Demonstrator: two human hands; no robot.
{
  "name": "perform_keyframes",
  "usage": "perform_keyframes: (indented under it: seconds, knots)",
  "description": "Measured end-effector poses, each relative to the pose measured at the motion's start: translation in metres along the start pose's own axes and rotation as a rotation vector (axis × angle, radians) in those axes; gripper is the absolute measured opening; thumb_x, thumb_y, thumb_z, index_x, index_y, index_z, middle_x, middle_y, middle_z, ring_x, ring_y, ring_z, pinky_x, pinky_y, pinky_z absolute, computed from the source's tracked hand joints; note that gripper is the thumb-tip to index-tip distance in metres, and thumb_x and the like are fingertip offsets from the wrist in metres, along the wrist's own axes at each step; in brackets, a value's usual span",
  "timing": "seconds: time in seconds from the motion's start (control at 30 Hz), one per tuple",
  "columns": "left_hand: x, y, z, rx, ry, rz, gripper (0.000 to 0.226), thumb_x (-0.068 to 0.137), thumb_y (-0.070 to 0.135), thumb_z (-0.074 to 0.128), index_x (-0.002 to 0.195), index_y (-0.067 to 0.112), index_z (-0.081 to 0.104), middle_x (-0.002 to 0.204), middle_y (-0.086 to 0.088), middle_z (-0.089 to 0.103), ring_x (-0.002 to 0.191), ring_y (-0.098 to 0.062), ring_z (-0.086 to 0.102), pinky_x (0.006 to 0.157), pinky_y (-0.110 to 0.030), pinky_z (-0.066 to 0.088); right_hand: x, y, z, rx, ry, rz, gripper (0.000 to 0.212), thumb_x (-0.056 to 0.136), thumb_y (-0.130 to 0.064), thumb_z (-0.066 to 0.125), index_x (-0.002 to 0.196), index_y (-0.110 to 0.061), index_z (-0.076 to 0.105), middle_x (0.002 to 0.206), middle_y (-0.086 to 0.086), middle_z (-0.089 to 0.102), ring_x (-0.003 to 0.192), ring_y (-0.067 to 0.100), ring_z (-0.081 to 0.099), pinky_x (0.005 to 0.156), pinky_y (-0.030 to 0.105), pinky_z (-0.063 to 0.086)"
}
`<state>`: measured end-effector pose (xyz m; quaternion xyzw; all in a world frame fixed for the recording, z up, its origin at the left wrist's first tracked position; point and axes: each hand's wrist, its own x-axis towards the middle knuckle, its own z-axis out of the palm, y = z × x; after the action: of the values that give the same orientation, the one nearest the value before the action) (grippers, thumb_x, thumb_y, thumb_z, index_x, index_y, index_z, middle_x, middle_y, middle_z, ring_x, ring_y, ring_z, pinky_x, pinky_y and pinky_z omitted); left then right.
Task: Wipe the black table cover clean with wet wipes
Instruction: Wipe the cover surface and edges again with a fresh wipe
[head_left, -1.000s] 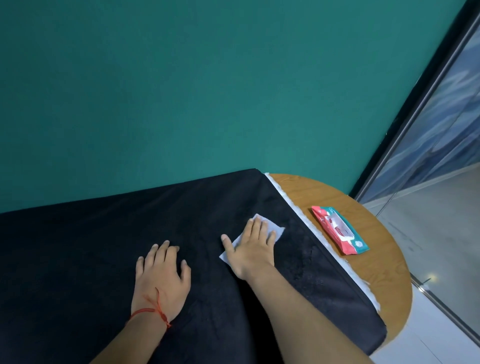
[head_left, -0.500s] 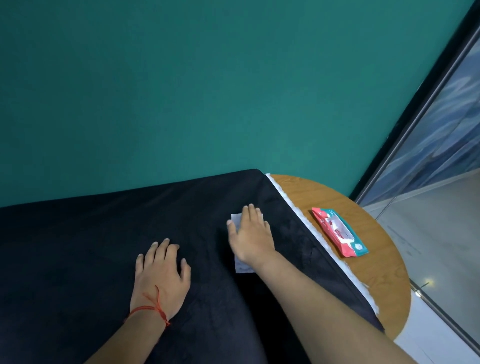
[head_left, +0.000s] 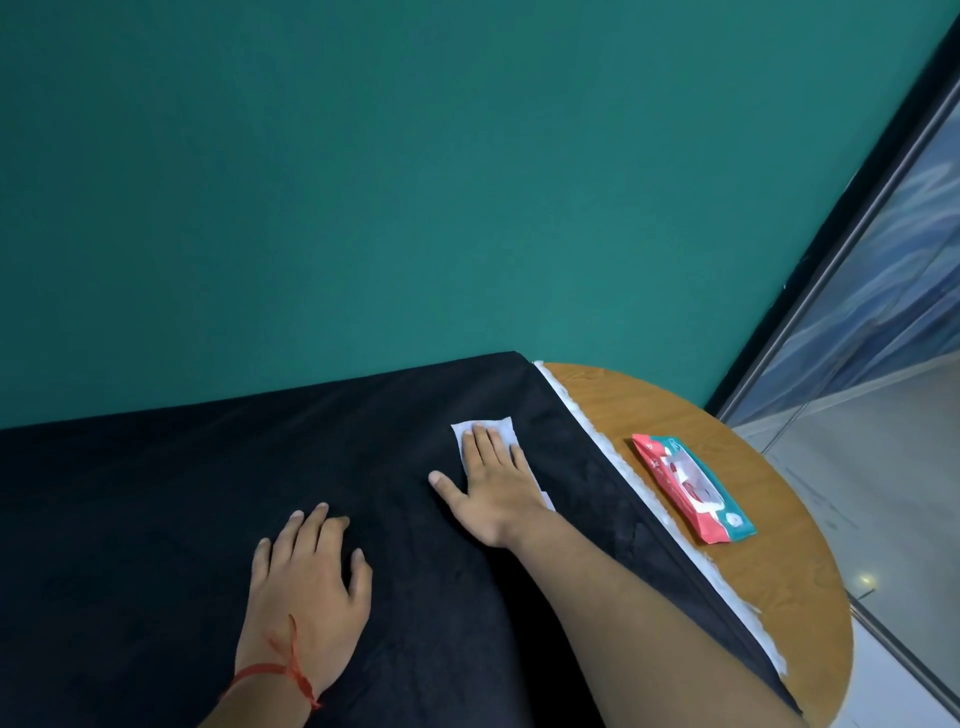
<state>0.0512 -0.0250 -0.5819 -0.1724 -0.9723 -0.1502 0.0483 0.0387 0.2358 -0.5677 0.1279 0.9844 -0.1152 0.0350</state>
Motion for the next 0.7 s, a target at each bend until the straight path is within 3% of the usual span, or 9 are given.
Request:
perform_keyframes:
  seconds: [0.17, 0.47, 0.7]
  knots:
    - [0.002, -0.002, -0.003, -0.031, -0.011, -0.009, 0.049, 0.1, 0.046, 0.039, 0.139, 0.025, 0.061, 0.156, 0.003, 0.05, 0.152, -0.02, 0.036, 0.125, -0.053, 0.028, 0.041, 0.0, -0.012, -0.013, -0.023, -0.067, 0.095, 0.099, -0.079, 0.013, 0.17, -0.016, -0.004, 0.178, -0.004, -0.01, 0.161, 0.01, -0.019, 0.132, 0.044, -0.008]
    - [0.009, -0.004, 0.007, -0.036, 0.044, -0.01, 0.054, 0.087, 0.05, 0.037, 0.12, 0.022, 0.07, 0.141, -0.002, 0.064, 0.137, -0.029, 0.056, 0.11, -0.061, 0.044, 0.119, -0.006, -0.014, -0.032, -0.046, -0.153, 0.098, 0.096, -0.081, 0.013, 0.17, -0.019, -0.003, 0.177, -0.006, -0.012, 0.16, 0.007, -0.02, 0.132, 0.044, -0.007]
    - [0.011, -0.008, 0.008, -0.036, 0.05, -0.025, 0.052, 0.085, 0.052, 0.039, 0.117, 0.026, 0.07, 0.141, 0.002, 0.065, 0.135, -0.029, 0.059, 0.107, -0.062, 0.046, 0.15, 0.004, -0.024, -0.024, -0.043, -0.26, 0.084, 0.102, -0.075, 0.017, 0.171, -0.028, 0.004, 0.177, -0.014, -0.004, 0.16, 0.001, -0.011, 0.132, 0.041, -0.002]
